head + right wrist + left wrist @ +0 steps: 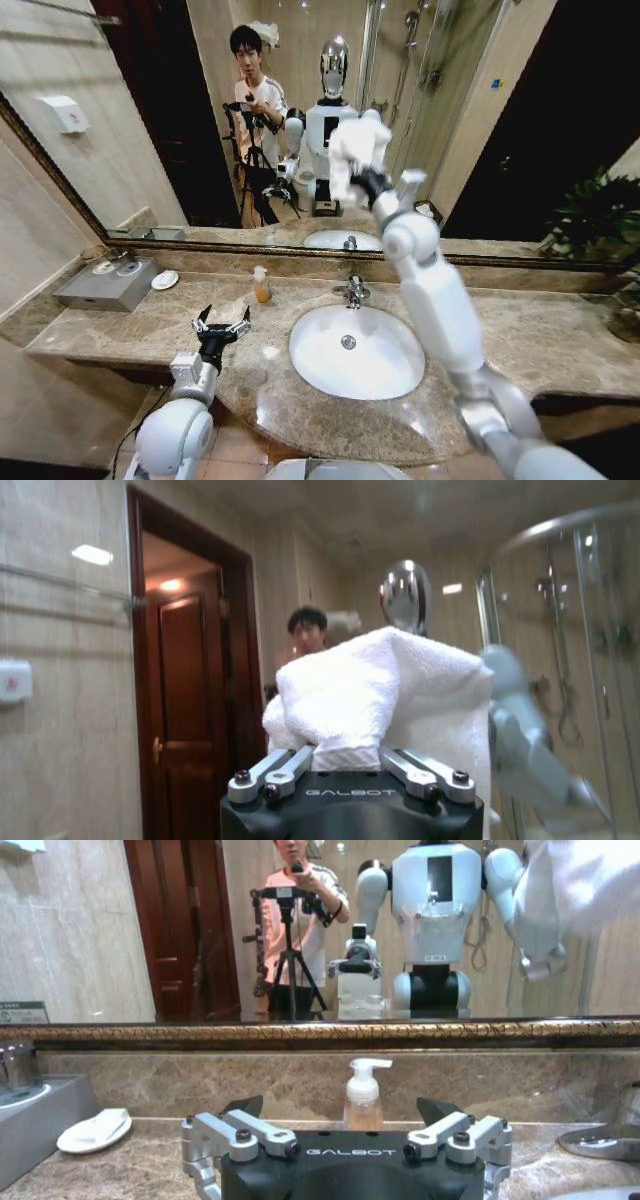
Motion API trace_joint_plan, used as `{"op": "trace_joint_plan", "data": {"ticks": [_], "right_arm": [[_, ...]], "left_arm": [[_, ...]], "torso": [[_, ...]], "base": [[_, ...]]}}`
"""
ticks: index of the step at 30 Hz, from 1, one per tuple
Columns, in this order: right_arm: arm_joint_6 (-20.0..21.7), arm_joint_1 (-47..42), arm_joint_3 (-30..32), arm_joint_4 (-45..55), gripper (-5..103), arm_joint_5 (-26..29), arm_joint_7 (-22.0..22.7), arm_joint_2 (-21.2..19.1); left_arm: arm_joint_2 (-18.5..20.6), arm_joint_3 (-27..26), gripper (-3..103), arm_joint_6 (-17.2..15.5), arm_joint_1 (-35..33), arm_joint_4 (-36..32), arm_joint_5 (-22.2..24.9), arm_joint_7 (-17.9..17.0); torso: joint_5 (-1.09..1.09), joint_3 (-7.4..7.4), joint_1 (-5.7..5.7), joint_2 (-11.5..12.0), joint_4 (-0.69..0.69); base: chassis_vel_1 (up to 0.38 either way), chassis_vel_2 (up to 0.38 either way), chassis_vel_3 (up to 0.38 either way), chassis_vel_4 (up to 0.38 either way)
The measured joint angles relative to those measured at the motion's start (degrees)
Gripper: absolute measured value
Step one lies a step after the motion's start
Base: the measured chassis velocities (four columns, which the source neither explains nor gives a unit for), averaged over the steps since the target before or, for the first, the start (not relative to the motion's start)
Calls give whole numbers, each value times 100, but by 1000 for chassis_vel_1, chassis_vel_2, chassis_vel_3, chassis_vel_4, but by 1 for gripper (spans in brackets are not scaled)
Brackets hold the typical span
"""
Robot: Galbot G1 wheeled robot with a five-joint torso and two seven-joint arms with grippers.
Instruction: Pick up the towel from the sink counter and wipe the mirror surface.
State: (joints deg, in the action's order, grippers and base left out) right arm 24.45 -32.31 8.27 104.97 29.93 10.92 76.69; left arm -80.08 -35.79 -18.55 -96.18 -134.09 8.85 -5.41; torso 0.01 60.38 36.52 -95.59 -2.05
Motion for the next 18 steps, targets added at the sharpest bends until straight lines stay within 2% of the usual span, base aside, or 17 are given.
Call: {"op": "trace_joint_plan", "data": {"ticks": [7,12,14,18], "right_arm": [[-75,-253,-51,251,12,-142,-59,-10],[-135,-428,-435,614,12,-246,17,-131],[-237,-638,-650,796,12,-493,-1,-130],[-325,-1012,-681,1001,12,-717,-32,-29]], "left_arm": [[0,0,100,0,0,0,0,0],[0,0,100,0,-1,0,0,0],[0,0,100,0,-1,0,0,0],[1,0,100,0,-1,0,0,0]], "torso": [[-2,-1,0,0,-1],[-2,0,0,0,-1],[-2,-1,0,0,-1],[-1,-1,0,0,-1]], "base": [[0,0,0,0],[0,0,0,0],[0,0,0,0],[0,0,0,0]]}}
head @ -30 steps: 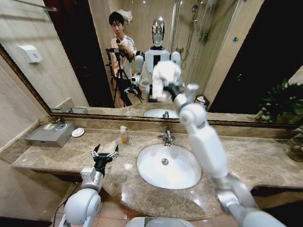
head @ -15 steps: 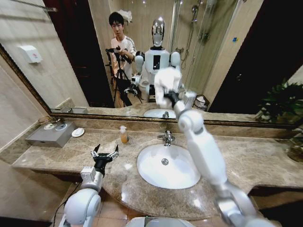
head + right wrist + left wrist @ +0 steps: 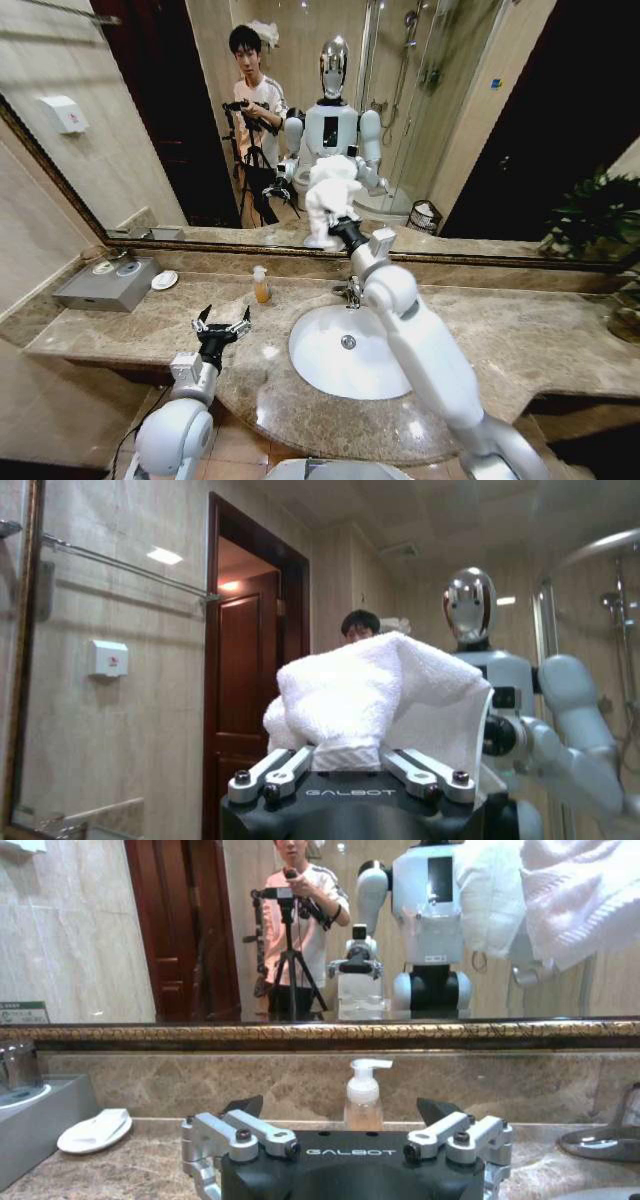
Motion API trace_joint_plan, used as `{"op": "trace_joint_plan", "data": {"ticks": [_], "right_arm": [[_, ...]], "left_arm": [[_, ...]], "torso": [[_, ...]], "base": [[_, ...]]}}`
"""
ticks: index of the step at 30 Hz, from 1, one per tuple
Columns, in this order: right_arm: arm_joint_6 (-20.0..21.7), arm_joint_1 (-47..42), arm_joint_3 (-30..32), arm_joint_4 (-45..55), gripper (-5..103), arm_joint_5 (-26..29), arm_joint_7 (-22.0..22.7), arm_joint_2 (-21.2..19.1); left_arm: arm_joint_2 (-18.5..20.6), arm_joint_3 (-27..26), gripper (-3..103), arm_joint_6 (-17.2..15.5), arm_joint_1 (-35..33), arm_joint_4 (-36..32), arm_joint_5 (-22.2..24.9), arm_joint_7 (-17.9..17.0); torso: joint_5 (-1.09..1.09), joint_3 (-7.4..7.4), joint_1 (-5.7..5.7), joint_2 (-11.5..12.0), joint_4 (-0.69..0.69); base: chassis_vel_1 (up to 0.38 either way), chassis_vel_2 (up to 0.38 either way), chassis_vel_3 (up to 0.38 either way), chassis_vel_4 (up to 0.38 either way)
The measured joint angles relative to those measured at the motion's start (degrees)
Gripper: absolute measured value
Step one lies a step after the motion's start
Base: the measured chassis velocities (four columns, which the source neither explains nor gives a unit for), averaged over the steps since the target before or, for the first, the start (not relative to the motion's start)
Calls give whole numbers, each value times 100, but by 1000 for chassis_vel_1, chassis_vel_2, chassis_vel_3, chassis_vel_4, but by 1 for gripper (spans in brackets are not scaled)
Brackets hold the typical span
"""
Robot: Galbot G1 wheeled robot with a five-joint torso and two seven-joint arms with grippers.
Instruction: Pick up the towel from the sink counter and wipe the mirror surface.
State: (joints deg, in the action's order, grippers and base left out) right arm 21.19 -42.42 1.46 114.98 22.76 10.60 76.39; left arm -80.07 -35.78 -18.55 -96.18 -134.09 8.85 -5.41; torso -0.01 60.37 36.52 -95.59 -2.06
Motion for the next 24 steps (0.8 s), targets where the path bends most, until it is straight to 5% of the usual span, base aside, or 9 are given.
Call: {"op": "trace_joint_plan", "data": {"ticks": [6,24], "right_arm": [[-20,-744,279,209,12,-434,-271,77],[-48,-895,222,236,12,-593,-314,132]], "left_arm": [[0,-1,100,0,0,0,0,0],[0,0,100,0,0,0,0,0]], "torso": [[0,0,0,0,2],[1,0,0,0,1]], "base": [[0,0,0,0],[53,56,-53,-61]]}}
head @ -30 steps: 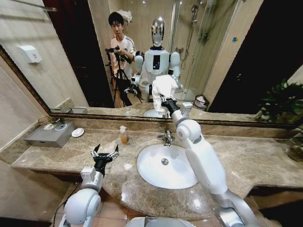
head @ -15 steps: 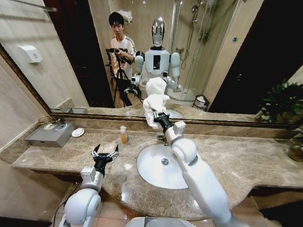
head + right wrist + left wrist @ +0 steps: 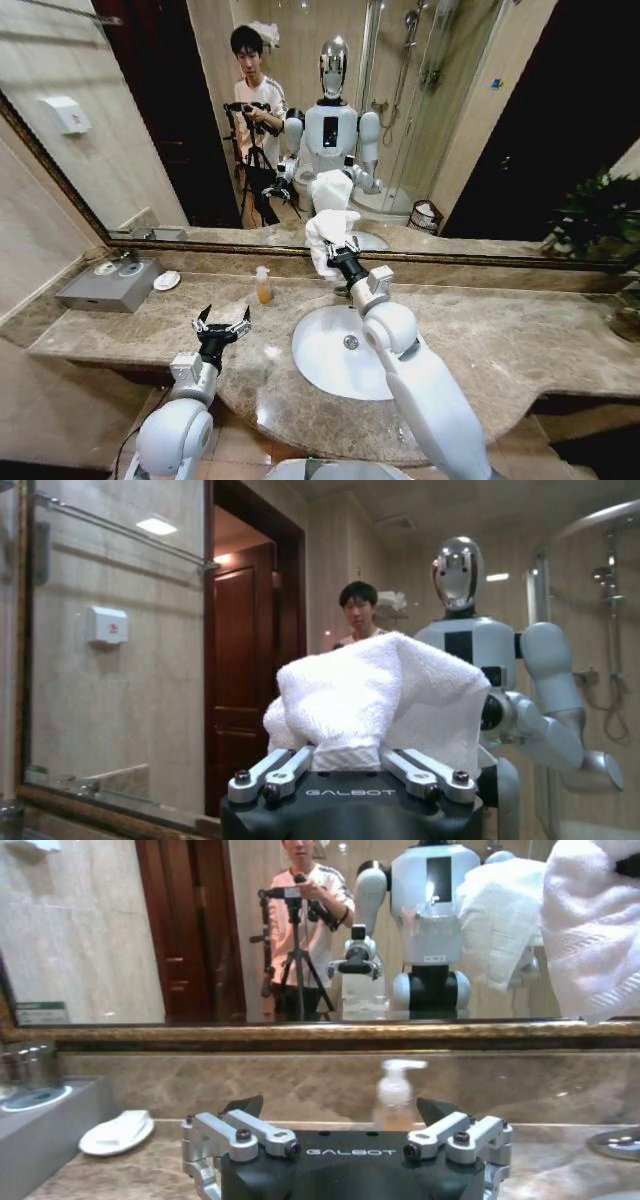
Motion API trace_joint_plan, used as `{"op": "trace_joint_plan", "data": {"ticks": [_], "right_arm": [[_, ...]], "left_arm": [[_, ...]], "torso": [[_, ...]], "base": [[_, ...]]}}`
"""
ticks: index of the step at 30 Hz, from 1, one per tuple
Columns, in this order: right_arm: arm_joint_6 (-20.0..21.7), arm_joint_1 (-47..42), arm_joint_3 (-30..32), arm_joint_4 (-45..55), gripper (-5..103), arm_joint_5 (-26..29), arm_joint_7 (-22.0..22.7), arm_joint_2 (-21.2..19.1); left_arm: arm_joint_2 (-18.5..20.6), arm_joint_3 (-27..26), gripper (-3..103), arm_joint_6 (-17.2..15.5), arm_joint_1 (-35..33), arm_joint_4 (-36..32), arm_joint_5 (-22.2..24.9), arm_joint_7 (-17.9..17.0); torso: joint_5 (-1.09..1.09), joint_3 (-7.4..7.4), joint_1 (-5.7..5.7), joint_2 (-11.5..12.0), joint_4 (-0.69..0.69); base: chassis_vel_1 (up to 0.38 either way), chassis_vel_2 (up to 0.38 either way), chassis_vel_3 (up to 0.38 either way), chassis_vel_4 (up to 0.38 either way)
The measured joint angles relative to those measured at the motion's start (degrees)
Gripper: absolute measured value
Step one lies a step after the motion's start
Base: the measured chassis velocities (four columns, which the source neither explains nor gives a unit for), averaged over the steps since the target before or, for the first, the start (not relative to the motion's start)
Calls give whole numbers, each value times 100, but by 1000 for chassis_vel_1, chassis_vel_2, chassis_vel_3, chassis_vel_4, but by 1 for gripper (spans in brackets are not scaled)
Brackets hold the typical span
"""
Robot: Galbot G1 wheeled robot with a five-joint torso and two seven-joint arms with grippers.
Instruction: Pick up the towel from the sink counter and wipe the mirror surface.
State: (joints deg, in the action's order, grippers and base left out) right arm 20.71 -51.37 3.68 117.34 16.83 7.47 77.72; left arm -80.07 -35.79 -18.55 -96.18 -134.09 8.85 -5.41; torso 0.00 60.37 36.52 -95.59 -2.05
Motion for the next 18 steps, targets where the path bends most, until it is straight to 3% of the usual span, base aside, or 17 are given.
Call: {"op": "trace_joint_plan", "data": {"ticks": [11,14,18], "right_arm": [[-51,238,-126,-284,12,154,52,133],[-2,572,-272,-566,12,237,154,329],[18,1112,-354,-971,12,231,212,596]], "left_arm": [[1,-1,100,0,0,0,0,0],[-2,1,100,0,0,0,0,0],[-2,2,100,0,0,0,0,0]], "torso": [[0,0,1,0,-2],[1,1,0,0,3],[-1,1,1,0,0]], "base": [[116,132,-98,-120],[-34,-41,19,28],[-38,-49,16,20]]}}
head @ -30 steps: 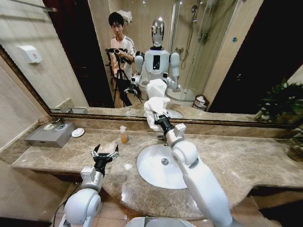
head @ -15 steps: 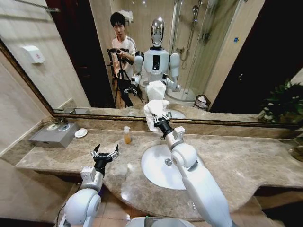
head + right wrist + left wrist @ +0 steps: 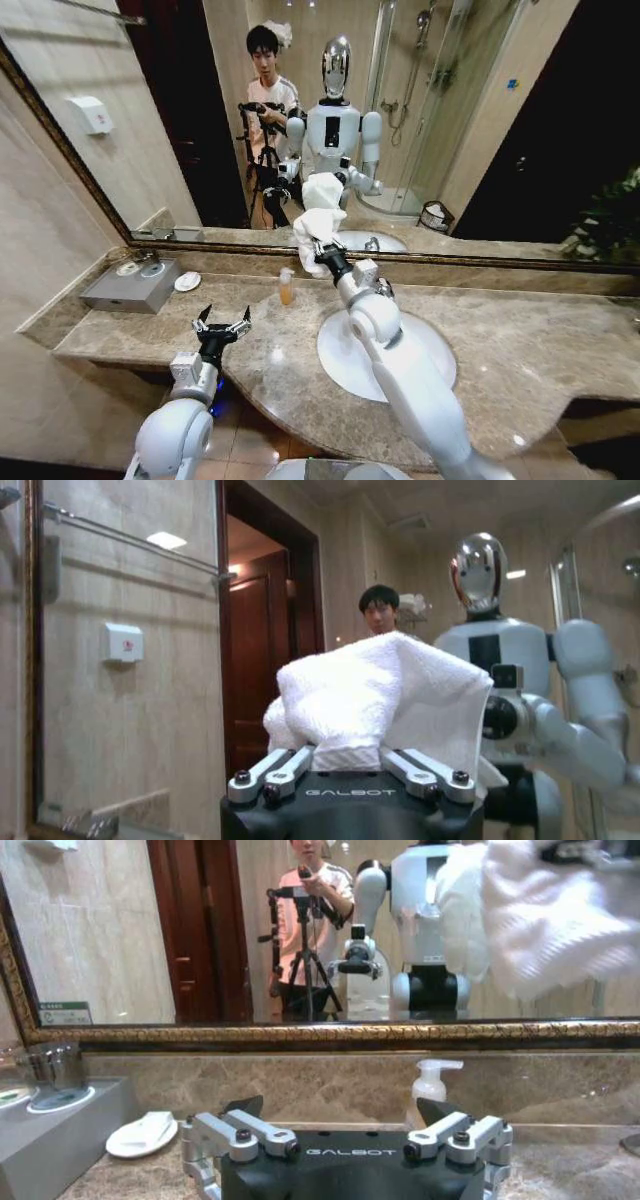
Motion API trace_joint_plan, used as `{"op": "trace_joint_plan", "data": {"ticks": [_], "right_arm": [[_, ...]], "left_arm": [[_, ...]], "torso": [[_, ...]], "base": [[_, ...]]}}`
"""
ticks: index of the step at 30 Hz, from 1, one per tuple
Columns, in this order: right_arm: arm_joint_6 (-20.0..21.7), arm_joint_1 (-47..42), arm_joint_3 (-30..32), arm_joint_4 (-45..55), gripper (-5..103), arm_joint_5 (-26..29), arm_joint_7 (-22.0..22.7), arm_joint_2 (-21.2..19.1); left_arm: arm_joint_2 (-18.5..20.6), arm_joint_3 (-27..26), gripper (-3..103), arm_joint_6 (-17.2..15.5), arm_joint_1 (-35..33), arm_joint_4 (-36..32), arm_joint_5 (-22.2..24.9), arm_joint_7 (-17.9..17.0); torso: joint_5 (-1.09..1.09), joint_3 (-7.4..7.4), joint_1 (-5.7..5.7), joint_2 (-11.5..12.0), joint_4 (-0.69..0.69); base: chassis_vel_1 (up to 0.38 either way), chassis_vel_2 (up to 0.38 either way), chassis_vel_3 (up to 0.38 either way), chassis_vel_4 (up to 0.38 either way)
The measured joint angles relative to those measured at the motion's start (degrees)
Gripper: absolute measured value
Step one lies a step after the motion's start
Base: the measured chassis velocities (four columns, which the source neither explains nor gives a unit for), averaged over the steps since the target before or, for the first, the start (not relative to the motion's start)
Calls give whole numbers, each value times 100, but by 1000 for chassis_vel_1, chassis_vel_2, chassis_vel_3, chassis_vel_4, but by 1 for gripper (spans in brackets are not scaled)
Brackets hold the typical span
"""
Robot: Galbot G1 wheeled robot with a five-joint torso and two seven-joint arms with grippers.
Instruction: Pick up the towel from the sink counter and wipe the mirror surface.
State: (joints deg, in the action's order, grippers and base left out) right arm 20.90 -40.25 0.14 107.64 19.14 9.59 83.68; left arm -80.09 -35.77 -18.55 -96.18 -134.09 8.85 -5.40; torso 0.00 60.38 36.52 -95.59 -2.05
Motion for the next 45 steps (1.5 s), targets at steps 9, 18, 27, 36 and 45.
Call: {"op": "trace_joint_plan", "data": {"ticks": [9,18,27,36,45], "right_arm": [[157,756,13,-495,12,45,78,385],[-132,439,-39,-1241,12,-250,-58,545],[-183,575,-25,-1213,12,-173,54,477],[-60,942,55,-801,12,173,238,374],[-282,430,10,-1365,12,-94,122,393]], "left_arm": [[1,-2,100,0,0,0,0,0],[1,-2,100,0,0,0,0,0],[1,-1,100,0,0,0,0,0],[1,-1,100,0,0,0,0,0],[2,-2,100,0,0,0,0,0]], "torso": [[-3,0,0,0,-1],[0,0,0,0,1],[0,0,0,0,0],[0,-1,-1,0,0],[0,0,0,0,0]], "base": [[0,0,0,0],[0,0,0,0],[0,0,0,0],[0,0,0,0],[0,0,0,0]]}}
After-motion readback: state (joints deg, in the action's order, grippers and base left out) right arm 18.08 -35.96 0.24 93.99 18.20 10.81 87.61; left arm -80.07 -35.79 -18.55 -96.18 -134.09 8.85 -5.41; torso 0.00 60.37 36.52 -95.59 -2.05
